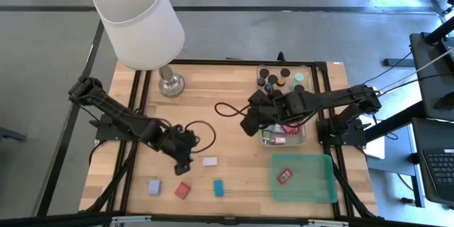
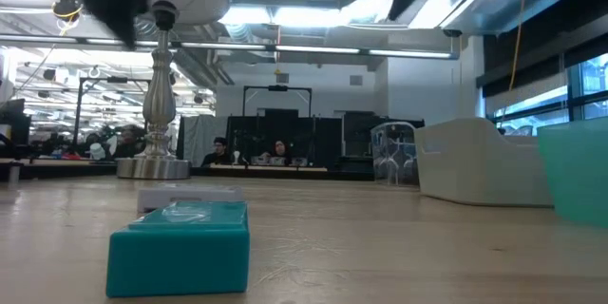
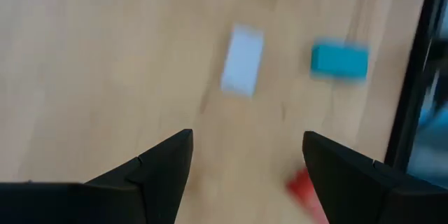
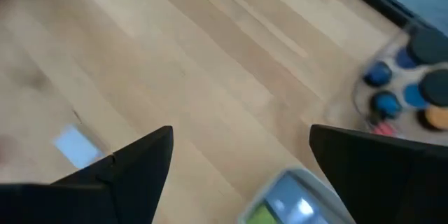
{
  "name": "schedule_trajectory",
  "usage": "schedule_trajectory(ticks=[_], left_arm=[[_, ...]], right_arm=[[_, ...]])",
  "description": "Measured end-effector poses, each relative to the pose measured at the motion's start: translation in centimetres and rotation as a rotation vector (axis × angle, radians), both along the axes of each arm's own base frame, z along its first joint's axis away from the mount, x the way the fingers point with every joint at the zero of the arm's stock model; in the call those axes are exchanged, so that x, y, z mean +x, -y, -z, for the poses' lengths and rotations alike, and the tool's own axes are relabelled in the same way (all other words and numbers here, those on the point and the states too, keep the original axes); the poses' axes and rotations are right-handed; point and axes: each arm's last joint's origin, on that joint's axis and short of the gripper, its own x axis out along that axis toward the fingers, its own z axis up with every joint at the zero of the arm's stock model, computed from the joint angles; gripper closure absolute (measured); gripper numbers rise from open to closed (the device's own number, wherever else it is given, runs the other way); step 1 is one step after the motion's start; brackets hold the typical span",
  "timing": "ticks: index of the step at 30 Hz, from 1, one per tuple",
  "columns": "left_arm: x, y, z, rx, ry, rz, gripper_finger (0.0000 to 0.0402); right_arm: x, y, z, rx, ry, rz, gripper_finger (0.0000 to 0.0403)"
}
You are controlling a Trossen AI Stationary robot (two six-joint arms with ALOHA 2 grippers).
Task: Pick & Place Office items
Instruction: Put the purple charger adapter into the white bin
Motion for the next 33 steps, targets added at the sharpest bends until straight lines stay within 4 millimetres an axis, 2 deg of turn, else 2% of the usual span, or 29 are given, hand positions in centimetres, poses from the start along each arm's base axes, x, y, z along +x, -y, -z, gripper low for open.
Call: schedule_trajectory(ticks=[5, 13, 18, 25, 33], left_arm=[[-2.0, 1.3, 0.5, 0.007, -0.144, 0.053, 0.0135], [-3.9, 2.4, 0.9, -0.026, -0.231, -0.144, 0.0135], [-5.9, 3.5, 2.6, -0.053, -0.323, -0.25, 0.0135], [-9.4, 5.4, 5.6, -0.137, -0.398, -0.53, 0.0135], [-11.5, 8.2, 7.3, -0.301, -0.367, -0.834, 0.0135]], right_arm=[[1.0, -0.2, -0.3, 0.018, 0.105, 0.013, 0.0064], [2.3, -0.5, 0.0, 0.096, 0.217, 0.098, 0.0064], [2.7, -0.9, 0.5, 0.12, 0.227, 0.125, 0.0064], [3.3, -1.4, 1.3, 0.112, 0.208, 0.107, 0.0064], [3.5, -1.5, 1.6, 0.077, 0.145, -0.012, 0.0064]])
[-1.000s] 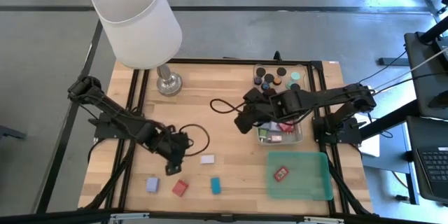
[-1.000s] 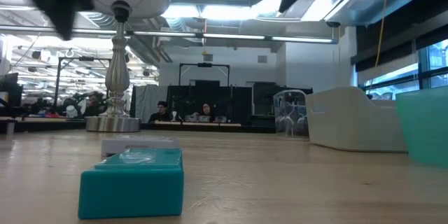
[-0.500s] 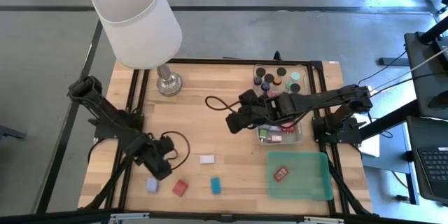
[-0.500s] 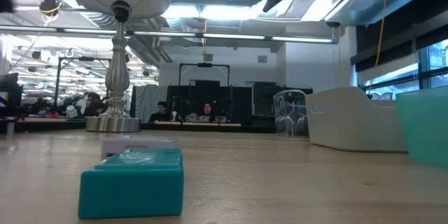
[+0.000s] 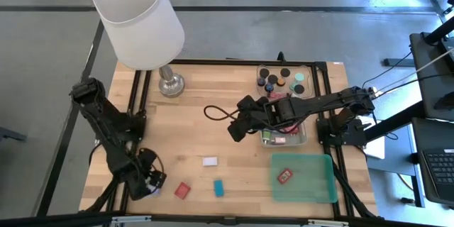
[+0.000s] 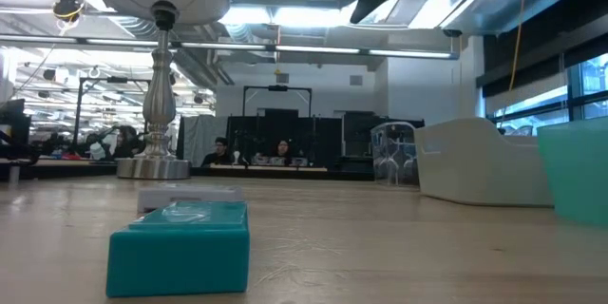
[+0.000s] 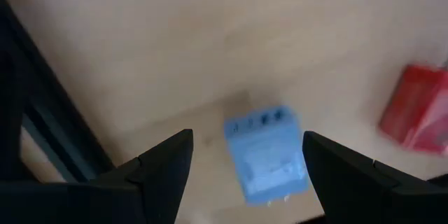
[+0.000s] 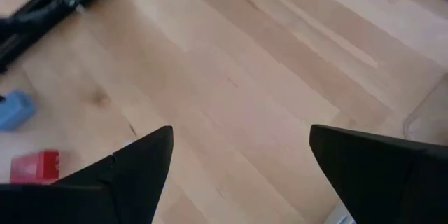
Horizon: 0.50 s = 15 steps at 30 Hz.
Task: Pick & Place Office items
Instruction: Put the purple charger adapter into the white bin
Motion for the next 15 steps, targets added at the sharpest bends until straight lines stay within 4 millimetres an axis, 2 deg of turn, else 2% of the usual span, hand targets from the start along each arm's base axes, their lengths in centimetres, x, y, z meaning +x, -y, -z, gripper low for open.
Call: schedule_trajectory(ticks=[3, 10, 15], left_arm=[[0.0, 1.1, 0.8, -0.041, -0.036, 0.021, 0.0135], [1.6, 3.2, 3.9, -0.084, -0.016, 0.003, 0.0135], [1.9, 3.6, 5.6, -0.04, -0.046, 0.001, 0.0135]], right_arm=[[0.0, -0.1, 0.0, -0.004, -0.02, -0.051, 0.0064], [0.0, -0.2, 0.1, -0.014, -0.049, -0.128, 0.0064], [0.0, 0.1, 0.1, -0.031, -0.056, -0.145, 0.0064]])
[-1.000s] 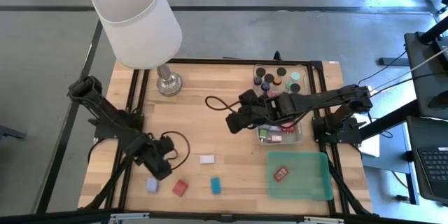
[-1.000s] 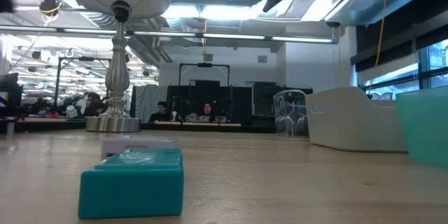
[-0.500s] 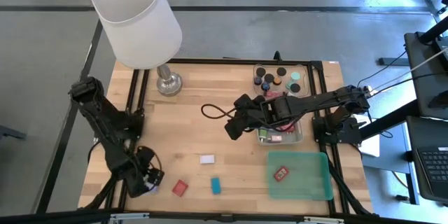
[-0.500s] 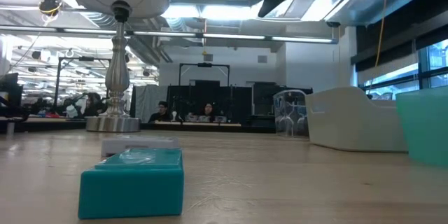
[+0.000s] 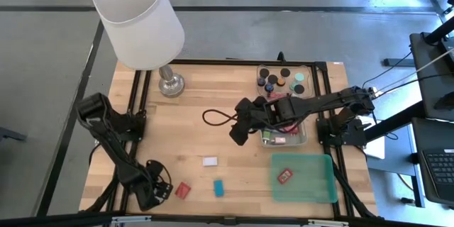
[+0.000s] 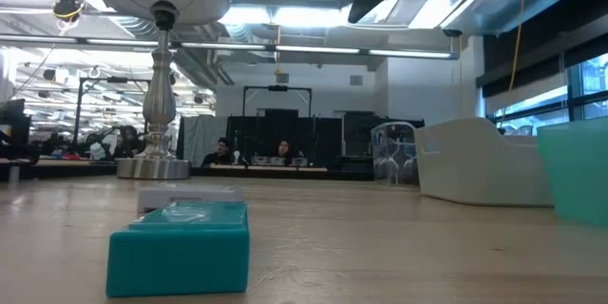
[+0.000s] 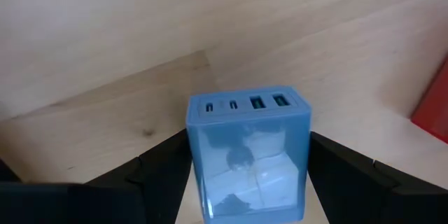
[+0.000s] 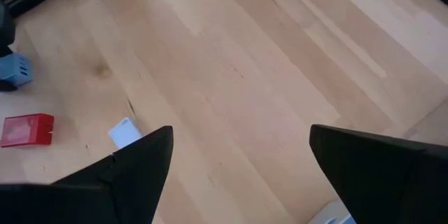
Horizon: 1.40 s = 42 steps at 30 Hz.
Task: Pick & Place Office items
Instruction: Put the purple charger adapter into the white bin
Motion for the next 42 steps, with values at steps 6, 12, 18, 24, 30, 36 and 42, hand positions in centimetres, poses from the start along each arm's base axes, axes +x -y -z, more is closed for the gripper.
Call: schedule_trajectory(ticks=[6, 12, 18, 24, 30, 36, 42], left_arm=[[0.3, -0.3, -0.1, 0.001, -0.007, -0.004, 0.0142], [0.1, -0.8, -1.3, 0.023, 0.011, 0.064, 0.0195], [0.2, -1.4, -3.0, 0.011, 0.091, 0.087, 0.0195], [1.0, -3.8, -6.2, 0.121, 0.326, 0.098, 0.0195], [3.3, -7.2, -8.7, 0.313, 0.541, 0.149, 0.0193], [6.7, -10.0, -9.8, 0.481, 0.626, 0.324, 0.0191], [9.1, -11.5, -11.2, 0.846, 0.716, 0.529, 0.0191]], right_arm=[[0.1, 0.6, 0.0, 0.002, 0.0, 0.012, 0.0064], [0.2, 0.9, 0.0, 0.002, 0.002, 0.022, 0.0064], [0.3, 1.2, 0.0, 0.003, 0.003, 0.031, 0.0064], [0.6, 1.1, -0.2, 0.013, 0.041, 0.032, 0.0064], [1.1, 0.9, -0.5, 0.066, 0.104, 0.027, 0.0064], [1.4, 0.6, -0.8, 0.196, 0.159, 0.059, 0.0064], [1.6, 0.5, -0.9, 0.273, 0.203, 0.146, 0.0064]])
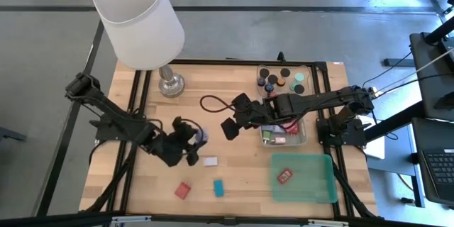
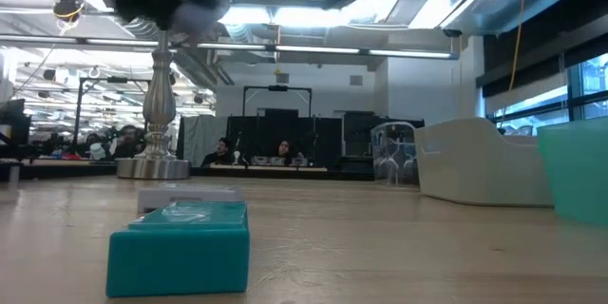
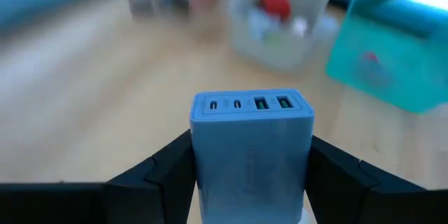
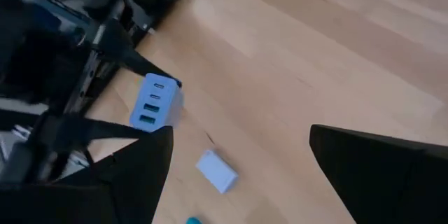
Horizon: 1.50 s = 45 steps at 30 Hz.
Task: Pick & Place Office items
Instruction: Put the purple charger adapter into the white bin
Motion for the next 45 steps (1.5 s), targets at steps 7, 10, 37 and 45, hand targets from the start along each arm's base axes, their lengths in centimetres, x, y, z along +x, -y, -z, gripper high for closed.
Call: schedule_trajectory(ticks=[7, 10, 37, 45], left_arm=[[1.5, -0.8, -1.9, 0.378, 0.068, -0.001, 0.019], [2.0, -1.4, -2.1, 0.401, 0.064, 0.006, 0.019], [3.3, -1.6, -2.3, 0.362, 0.105, 0.136, 0.019], [3.3, -1.6, -2.4, 0.384, 0.096, 0.134, 0.0187]], right_arm=[[1.1, -0.5, 0.8, 0.064, 0.033, 0.024, 0.0064], [2.0, -1.1, 1.0, 0.097, 0.087, -0.016, 0.0064], [5.3, -2.0, 3.9, 0.043, 0.159, -0.064, 0.0156], [5.4, -1.9, 3.9, 0.069, 0.17, -0.033, 0.0264]])
